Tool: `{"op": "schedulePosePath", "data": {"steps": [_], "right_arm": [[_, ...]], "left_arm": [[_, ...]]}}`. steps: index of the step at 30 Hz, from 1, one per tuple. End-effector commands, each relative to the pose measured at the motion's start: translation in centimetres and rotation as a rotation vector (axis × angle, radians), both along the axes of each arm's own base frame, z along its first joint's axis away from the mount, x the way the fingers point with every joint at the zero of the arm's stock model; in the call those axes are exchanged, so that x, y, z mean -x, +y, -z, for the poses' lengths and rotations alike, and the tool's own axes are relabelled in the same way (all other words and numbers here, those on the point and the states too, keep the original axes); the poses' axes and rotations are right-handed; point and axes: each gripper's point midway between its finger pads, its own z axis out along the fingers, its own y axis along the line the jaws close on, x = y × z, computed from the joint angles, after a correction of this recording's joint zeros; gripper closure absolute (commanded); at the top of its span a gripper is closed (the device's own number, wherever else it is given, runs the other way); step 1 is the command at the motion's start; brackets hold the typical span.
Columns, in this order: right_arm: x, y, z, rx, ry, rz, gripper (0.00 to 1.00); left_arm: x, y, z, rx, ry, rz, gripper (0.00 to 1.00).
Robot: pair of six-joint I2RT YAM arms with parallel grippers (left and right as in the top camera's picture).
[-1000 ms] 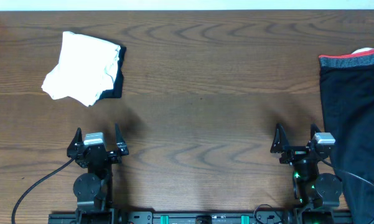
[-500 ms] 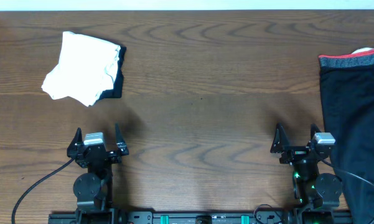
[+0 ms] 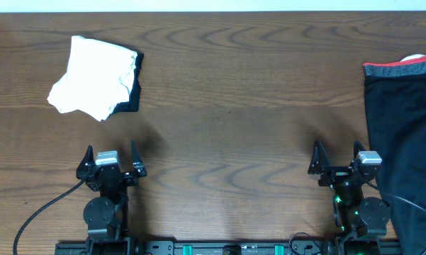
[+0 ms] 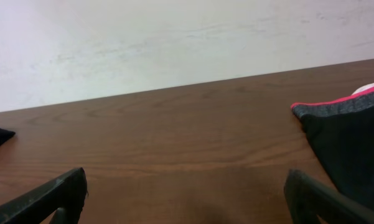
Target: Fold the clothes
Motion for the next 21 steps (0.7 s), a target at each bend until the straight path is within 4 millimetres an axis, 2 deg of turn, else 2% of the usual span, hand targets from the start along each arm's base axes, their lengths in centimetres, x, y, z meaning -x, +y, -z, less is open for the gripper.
{"op": "schedulePosePath", "data": {"steps": [1,18,21], "right_arm": [[0.0,0.1,0.1,0.019,-0.002,-0.005,0.01],[0.0,0.4,-0.4,-0.009,-0.015,-0.019,0.01],[0.3,0.3,-2.6,-0.025,-0.057,-0.013,0.01]], "left_arm": [[-0.1,0.1,1.1,0.017,0.021,-0.005,0.02],[-0.1,0.1,1.1,0.017,0.021,-0.005,0.02],[-0.1,0.1,1.0,0.017,0.021,-0.005,0.02]]}}
